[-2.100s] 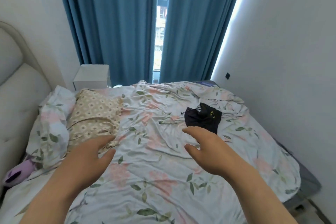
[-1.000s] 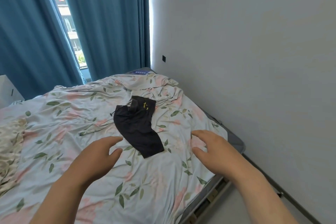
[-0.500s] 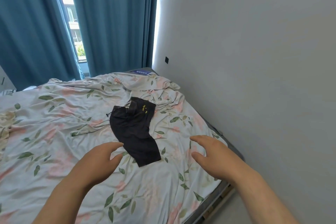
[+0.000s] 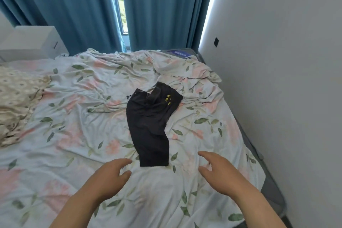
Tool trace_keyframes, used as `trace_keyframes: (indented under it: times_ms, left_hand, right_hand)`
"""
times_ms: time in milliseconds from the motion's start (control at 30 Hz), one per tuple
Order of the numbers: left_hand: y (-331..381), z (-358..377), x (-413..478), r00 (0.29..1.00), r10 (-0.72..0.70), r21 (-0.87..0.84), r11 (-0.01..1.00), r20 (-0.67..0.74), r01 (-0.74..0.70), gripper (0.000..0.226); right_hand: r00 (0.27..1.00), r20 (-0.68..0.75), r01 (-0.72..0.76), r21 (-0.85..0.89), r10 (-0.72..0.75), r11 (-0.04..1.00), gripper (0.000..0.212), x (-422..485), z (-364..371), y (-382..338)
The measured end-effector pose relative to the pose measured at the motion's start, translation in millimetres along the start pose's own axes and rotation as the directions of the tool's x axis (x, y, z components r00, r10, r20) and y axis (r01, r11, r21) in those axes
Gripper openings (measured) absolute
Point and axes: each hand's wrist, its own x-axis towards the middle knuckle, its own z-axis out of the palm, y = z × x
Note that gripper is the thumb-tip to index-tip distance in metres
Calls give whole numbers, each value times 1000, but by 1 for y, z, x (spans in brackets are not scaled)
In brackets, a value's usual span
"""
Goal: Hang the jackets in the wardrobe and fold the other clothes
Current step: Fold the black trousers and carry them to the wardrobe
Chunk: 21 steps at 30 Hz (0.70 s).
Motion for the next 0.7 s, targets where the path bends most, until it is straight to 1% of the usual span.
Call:
trace_keyframes:
  times_ms: [67,167,300,367,467,533,600,667,700]
  left_hand:
    - [5,15,8,1000,-25,-31,999,1,25,43]
    - [2,47,29,993,-101,-98,990,62,106,41]
    - [-22,92,62,978,-173,-162,968,119,191,36]
    - [-41,119,85,972,-205,-212,951,114,225,36]
    - [-73,157,123,970,-217,-276,931,113,240,36]
    - [-95,187,149,966,-242,-325,910,95,259,38]
    - [-114,210,176,959,-272,-367,886,80,283,45]
    - [-124,225,202,960,-271,-341,898,69,278,54]
    - [-127,230,213,968,-245,-334,909,49,247,54]
  right_hand:
    - [1000,19,-10,10,10,1000,54,24,4,18]
    - [997,70,-44,94,37,995,53,66,26,42]
    - [979,177,-134,193,100,972,49,116,84,65]
    - [965,234,-172,220,119,960,48,143,121,77]
    - [947,287,-222,268,142,938,49,185,170,89]
    - [951,272,-229,300,147,926,48,212,199,95]
    - [967,205,-211,306,152,928,49,242,221,97]
    - [974,139,-214,316,178,924,48,273,236,93]
    - [975,103,-220,332,197,917,42,287,240,90]
